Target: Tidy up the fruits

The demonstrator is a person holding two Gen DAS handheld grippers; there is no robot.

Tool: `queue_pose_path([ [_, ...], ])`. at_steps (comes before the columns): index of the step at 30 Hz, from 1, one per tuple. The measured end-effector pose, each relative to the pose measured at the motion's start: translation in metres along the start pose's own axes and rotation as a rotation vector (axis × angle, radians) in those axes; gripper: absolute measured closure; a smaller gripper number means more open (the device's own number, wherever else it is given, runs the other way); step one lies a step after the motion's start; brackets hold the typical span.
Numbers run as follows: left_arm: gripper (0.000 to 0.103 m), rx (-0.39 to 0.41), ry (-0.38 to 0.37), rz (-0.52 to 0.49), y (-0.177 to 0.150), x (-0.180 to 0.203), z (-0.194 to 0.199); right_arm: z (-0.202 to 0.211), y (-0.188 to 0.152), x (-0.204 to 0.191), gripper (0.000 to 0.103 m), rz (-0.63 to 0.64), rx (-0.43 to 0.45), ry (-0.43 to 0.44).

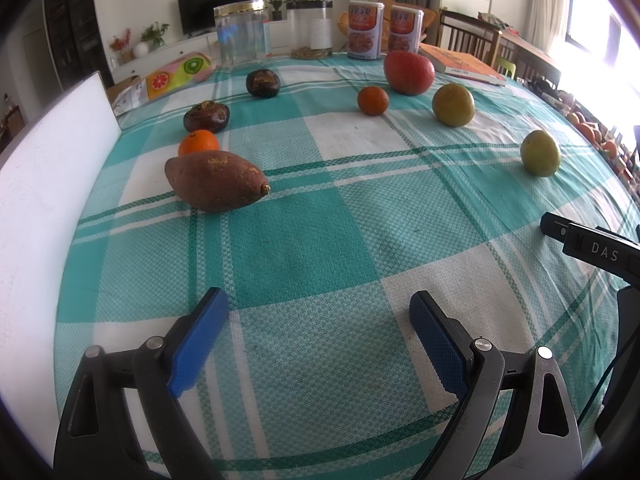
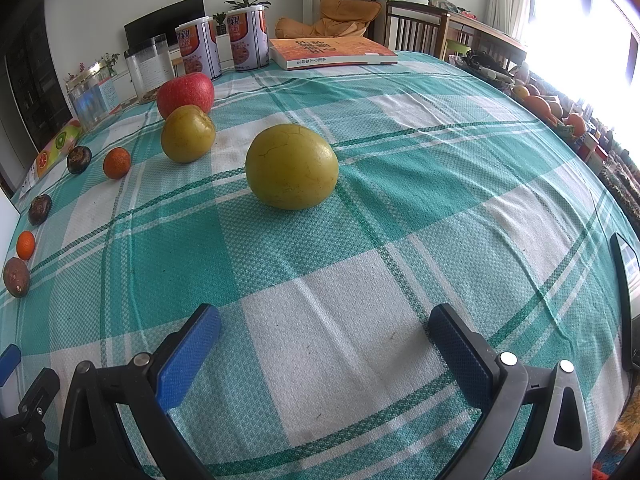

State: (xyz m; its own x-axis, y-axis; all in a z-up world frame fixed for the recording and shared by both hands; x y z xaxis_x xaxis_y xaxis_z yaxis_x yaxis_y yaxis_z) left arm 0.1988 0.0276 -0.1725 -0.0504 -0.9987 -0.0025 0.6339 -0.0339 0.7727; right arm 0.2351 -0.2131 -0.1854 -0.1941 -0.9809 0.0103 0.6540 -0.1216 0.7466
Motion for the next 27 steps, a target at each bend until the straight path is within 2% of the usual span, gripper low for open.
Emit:
queue_pose_path([
  [23,0.009,0.004,-0.007,0.010,0.001,-0.001,0.000,0.000,0.000,0.000,0.000,0.000,0.000,0.000],
  [25,0.010,0.023,-0.071,0.080,0.003,-0.006,0.006,0.000,0.000,0.000,0.000,0.000,0.000,0.000],
  [27,0.010,0.039,-0.159,0.214,0.004,-0.021,0.015,0.000,0.000,0.000,0.000,0.000,0.000,0.000],
])
Point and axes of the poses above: each gripper's, at about its wrist camera, not at the fingertips, and z roughly against the way its jaws point, x to its right, y to its top, the point moved 9 cm from there along -z, roughly the way its jaws point, and after that the axes turned 13 degrees about x, right-handed, at the moved point
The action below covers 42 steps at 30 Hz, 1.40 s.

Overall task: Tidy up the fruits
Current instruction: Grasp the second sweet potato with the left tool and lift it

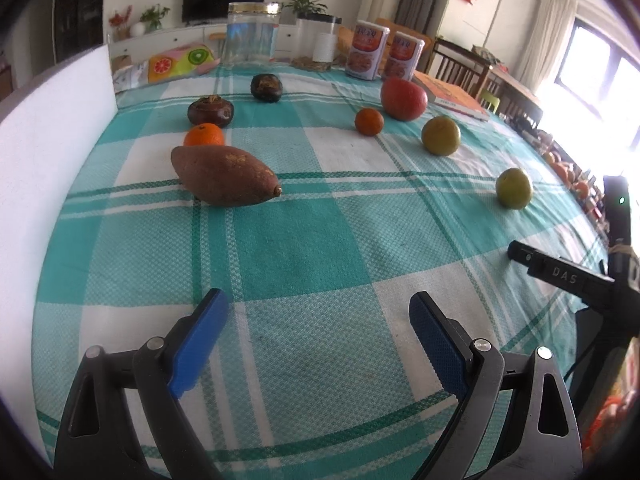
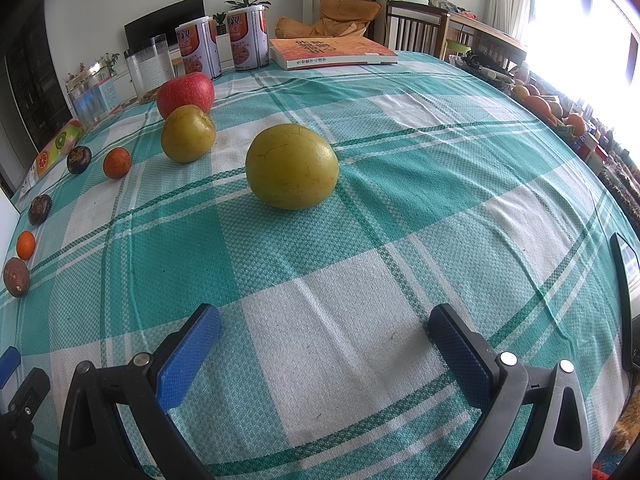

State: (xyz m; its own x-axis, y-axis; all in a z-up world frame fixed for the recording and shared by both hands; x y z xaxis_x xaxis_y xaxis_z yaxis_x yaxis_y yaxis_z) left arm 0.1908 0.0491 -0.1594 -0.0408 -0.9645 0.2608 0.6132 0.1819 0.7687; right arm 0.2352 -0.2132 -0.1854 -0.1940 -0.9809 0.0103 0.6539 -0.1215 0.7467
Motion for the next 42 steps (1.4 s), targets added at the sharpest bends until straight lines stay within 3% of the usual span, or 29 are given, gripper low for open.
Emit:
queue_pose_path([
  [1,0.010,0.013,-0.008,0.064,0.003,-0.010,0.006,0.000,0.000,0.000,0.000,0.000,0.000,0.000],
  [4,0.010,0.058,0.102,0.167,0.019,-0.050,0.012,0.000,0.000,0.000,0.000,0.000,0.000,0.000],
  [6,0.010,0.044,0.157,0.206,0.029,-0.068,0.003,0.000,0.000,0.000,0.000,0.000,0.000,0.000],
  [8,0.010,0.022,0.155,0.245,0.037,-0.072,-0.011,0.000,0.000,0.000,0.000,0.000,0.000,0.000],
  [11,0.010,-0.001,0.144,0.255,0.050,-0.066,-0.033,0.000,0.000,0.000,0.000,0.000,0.000,0.000],
  [16,0.010,-0.054,0.225,0.251,0.063,-0.064,-0.067,0.000,0.000,0.000,0.000,0.000,0.000,0.000],
  [19,0.013,-0.065,0.292,0.185,0.063,-0.068,-0.066,0.000,0.000,0.000,0.000,0.000,0.000,0.000],
  [20,0.021,-0.054,0.301,0.162,0.062,-0.069,-0.061,0.000,0.000,0.000,0.000,0.000,0.000,0.000],
  [21,0.040,-0.040,0.262,0.154,0.062,-0.066,-0.056,0.000,0.000,0.000,0.000,0.000,0.000,0.000],
  [23,0.054,-0.053,0.238,0.123,0.057,-0.063,-0.049,0.000,0.000,0.000,0.000,0.000,0.000,0.000],
  [24,0.056,-0.056,0.242,0.090,0.055,-0.062,-0.047,0.000,0.000,0.000,0.000,0.000,0.000,0.000],
  [30,0.057,-0.090,0.165,0.065,0.036,-0.047,-0.025,0.000,0.000,0.000,0.000,0.000,0.000,0.000],
  [37,0.058,-0.218,-0.043,-0.033,-0.008,0.006,0.020,0.000,0.000,0.000,0.000,0.000,0.000,0.000],
  [42,0.058,-0.231,-0.048,-0.161,-0.029,0.024,0.035,0.000,0.000,0.000,0.000,0.000,0.000,0.000],
])
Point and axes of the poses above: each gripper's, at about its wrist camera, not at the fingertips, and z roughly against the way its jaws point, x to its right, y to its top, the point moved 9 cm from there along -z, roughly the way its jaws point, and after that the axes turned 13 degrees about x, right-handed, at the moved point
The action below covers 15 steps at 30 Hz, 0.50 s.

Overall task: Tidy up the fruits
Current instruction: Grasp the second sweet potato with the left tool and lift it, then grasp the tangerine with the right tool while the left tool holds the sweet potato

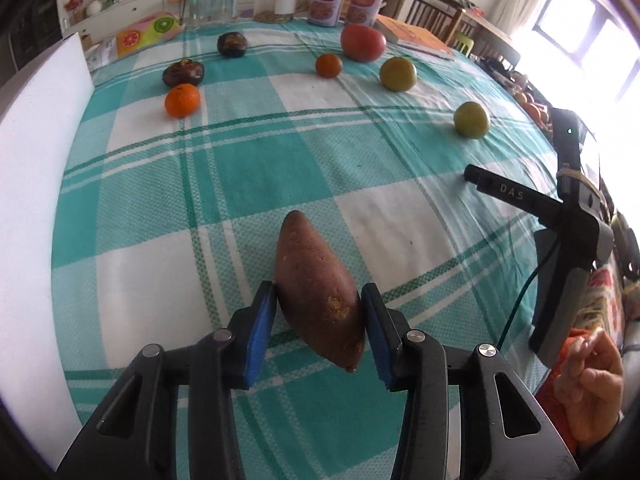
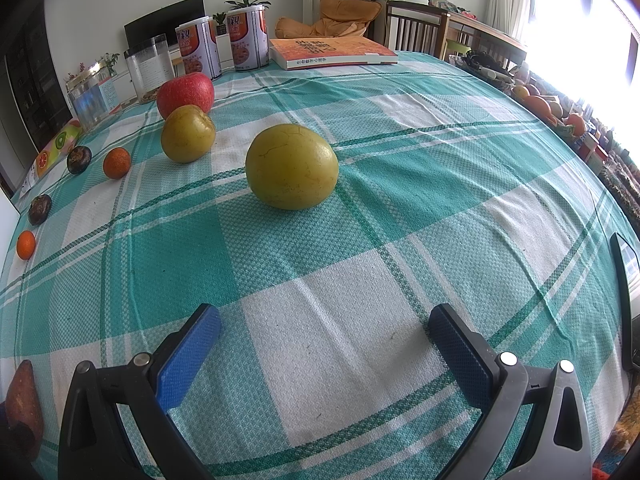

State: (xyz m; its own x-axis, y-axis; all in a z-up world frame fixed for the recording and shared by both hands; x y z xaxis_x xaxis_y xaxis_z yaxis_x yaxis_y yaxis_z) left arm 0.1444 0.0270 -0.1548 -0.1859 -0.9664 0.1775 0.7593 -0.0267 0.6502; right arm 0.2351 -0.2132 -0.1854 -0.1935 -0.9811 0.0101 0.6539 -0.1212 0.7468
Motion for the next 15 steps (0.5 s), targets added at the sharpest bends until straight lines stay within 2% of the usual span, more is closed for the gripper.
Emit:
queue_pose_path([
  [5,0.057,0.033,0.008,0.001,0.002,-0.001,-0.001,0.000,0.000,0.000,0.000,0.000,0.000,0.000],
  [10,0.054,0.015,0.041,-0.006,-0.004,-0.005,-0.014,0.000,0.000,0.000,0.000,0.000,0.000,0.000],
  [11,0.051,0.031,0.043,-0.010,-0.004,-0.005,-0.013,0.000,0.000,0.000,0.000,0.000,0.000,0.000],
  [12,0.038,0.032,0.048,-0.008,-0.004,-0.005,-0.012,0.000,0.000,0.000,0.000,0.000,0.000,0.000],
  [13,0.033,0.035,0.051,-0.002,-0.005,-0.006,-0.011,0.000,0.000,0.000,0.000,0.000,0.000,0.000],
  [15,0.031,0.040,0.046,0.007,-0.008,-0.007,-0.010,0.000,0.000,0.000,0.000,0.000,0.000,0.000],
])
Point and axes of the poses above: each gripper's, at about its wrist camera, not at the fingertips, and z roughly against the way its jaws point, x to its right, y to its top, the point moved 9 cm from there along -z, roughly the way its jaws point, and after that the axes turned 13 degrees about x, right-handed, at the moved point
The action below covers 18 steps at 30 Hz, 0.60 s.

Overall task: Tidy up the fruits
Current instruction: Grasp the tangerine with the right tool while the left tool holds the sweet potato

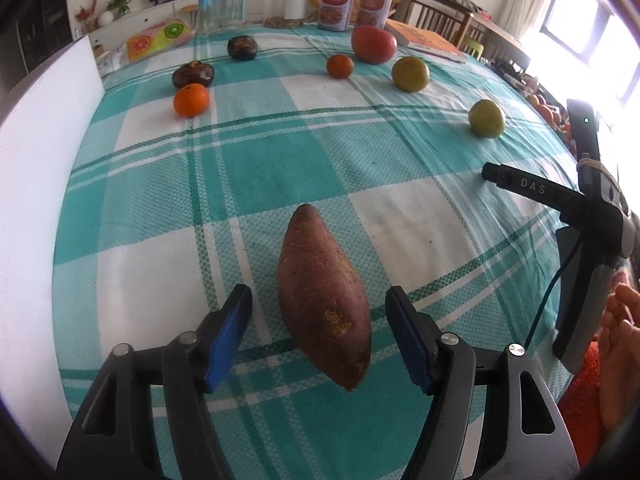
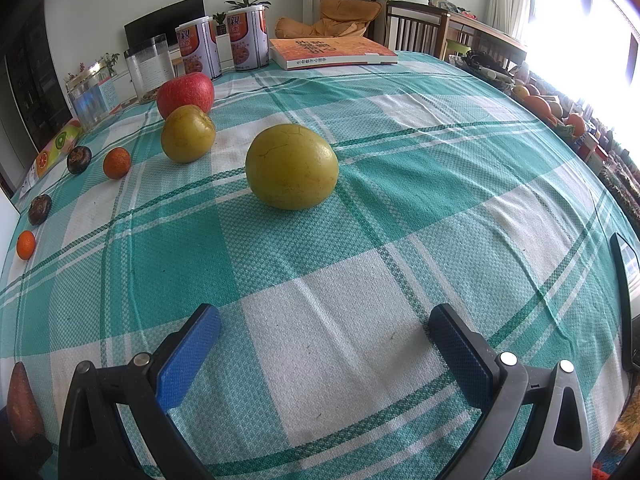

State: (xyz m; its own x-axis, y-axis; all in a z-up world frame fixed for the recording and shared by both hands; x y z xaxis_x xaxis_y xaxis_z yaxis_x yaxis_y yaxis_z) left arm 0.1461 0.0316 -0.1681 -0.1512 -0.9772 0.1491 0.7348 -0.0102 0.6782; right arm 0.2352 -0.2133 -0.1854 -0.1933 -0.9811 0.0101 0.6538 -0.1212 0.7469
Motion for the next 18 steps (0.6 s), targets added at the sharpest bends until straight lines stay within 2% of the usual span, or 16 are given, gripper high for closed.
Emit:
queue_pose_path([
  [8,0.034,0.016,-0.006,-0.033,0.000,0.009,0.004,0.001,0.000,-0.001,0.000,0.002,0.000,-0.003],
  [11,0.060,0.022,0.036,-0.062,-0.001,0.010,0.002,0.001,-0.001,0.000,0.000,0.002,0.000,-0.002],
  [14,0.061,0.027,0.017,-0.007,0.000,0.004,0.001,0.000,0.000,-0.001,0.000,0.008,-0.006,0.009],
  [16,0.062,0.032,-0.006,0.024,0.001,0.001,0.004,0.002,0.003,-0.001,0.000,-0.004,-0.039,0.088],
  [18,0.062,0.050,-0.029,0.040,0.001,-0.003,0.011,0.014,0.014,0.012,0.005,-0.131,0.014,0.198],
])
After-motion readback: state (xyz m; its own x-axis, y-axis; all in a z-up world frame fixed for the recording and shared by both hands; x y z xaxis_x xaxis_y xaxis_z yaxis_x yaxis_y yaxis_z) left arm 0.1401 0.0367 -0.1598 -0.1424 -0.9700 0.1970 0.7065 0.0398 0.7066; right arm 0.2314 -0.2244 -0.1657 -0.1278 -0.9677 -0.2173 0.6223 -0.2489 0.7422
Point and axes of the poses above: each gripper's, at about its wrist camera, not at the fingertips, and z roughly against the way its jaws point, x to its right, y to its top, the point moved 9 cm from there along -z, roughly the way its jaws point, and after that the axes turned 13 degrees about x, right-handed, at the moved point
